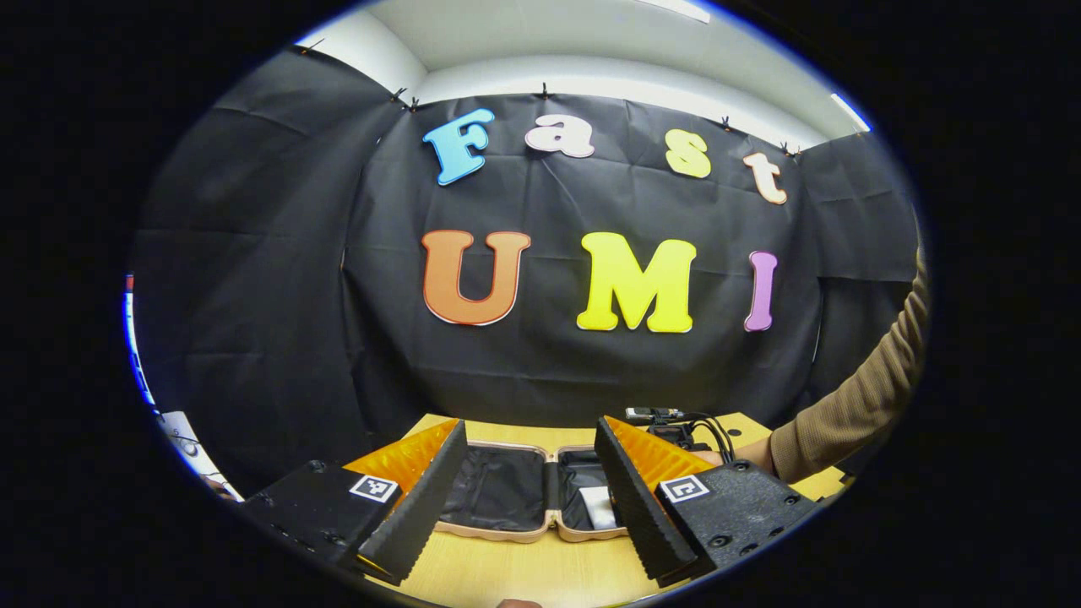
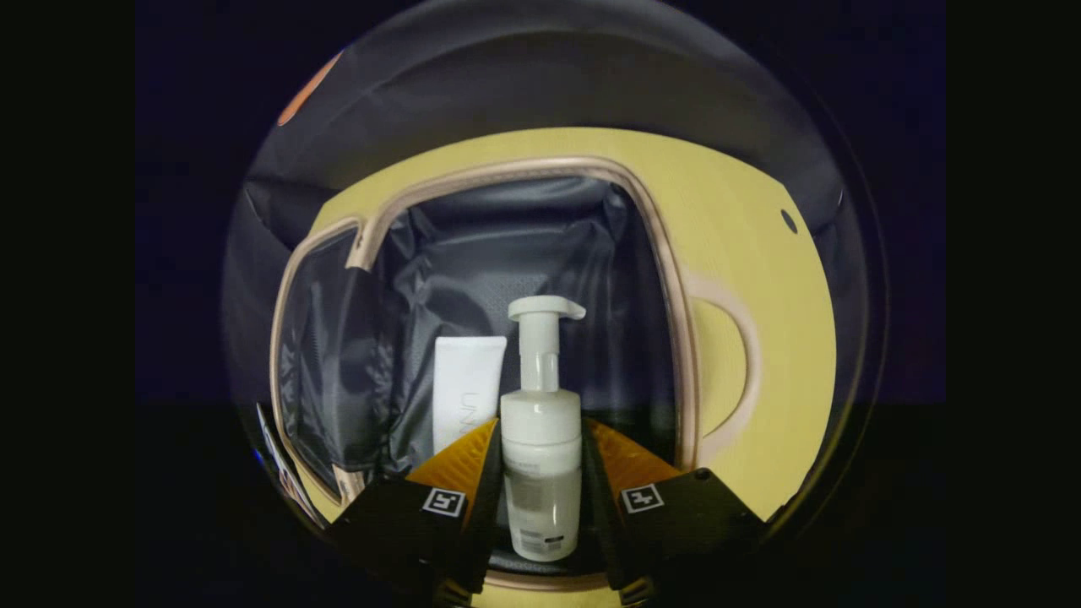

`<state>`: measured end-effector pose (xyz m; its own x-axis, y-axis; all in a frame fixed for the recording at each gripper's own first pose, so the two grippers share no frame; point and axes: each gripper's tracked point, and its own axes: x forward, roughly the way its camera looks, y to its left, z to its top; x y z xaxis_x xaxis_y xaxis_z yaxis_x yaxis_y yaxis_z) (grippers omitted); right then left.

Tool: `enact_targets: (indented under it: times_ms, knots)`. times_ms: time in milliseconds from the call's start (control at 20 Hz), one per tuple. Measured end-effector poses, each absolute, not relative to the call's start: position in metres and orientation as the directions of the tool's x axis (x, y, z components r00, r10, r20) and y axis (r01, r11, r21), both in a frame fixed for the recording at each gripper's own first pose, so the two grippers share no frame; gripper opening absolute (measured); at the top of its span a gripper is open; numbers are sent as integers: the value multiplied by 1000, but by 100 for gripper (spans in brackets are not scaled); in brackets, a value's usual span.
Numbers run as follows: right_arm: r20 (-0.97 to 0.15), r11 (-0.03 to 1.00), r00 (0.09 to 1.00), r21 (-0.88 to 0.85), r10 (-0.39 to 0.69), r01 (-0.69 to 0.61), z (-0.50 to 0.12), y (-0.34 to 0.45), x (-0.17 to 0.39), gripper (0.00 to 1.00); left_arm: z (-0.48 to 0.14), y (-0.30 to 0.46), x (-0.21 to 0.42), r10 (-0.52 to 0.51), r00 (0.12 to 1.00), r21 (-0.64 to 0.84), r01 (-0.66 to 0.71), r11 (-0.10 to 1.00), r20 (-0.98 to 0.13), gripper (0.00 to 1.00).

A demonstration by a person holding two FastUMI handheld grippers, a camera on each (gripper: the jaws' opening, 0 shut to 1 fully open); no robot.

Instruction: First open the suitcase, pack the skin care products into it, and then close the suitcase.

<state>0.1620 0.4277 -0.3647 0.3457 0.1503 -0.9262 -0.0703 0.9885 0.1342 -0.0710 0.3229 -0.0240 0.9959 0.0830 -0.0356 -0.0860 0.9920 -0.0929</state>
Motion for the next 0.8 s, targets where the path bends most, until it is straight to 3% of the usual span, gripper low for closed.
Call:
enact_targets:
  times_ms: [50,250,350,450,550,600,650,800]
  knots:
    - [-929,989,338,137,151,-64,-366,427,162,49,-29,329,-70,92,994,-104,-97,990,-52,100]
    - [-930,988,333,152,156,-38,-342,424,150,54,-48,358,-57,127,985,-163,-145,976,-115,97]
    - [-920,983,347,171,184,-66,-313,421,138,63,-57,374,-43,141,982,-183,-163,970,-126,97]
    - [-886,968,391,213,248,-131,-267,416,123,74,-68,398,-26,156,978,-184,-180,966,-138,97]
    - [-830,946,463,220,311,-240,-220,403,100,75,-89,421,-6,173,969,-208,-208,956,-175,97]
    - [-790,927,498,238,357,-289,-194,398,84,70,-100,432,3,178,964,-232,-222,947,-199,97]
    - [-754,916,532,242,386,-320,-172,389,71,76,-110,445,14,188,960,-260,-240,935,-209,97]
    - [-677,891,591,244,439,-382,-125,354,27,76,-144,477,39,196,947,-342,-278,897,-255,98]
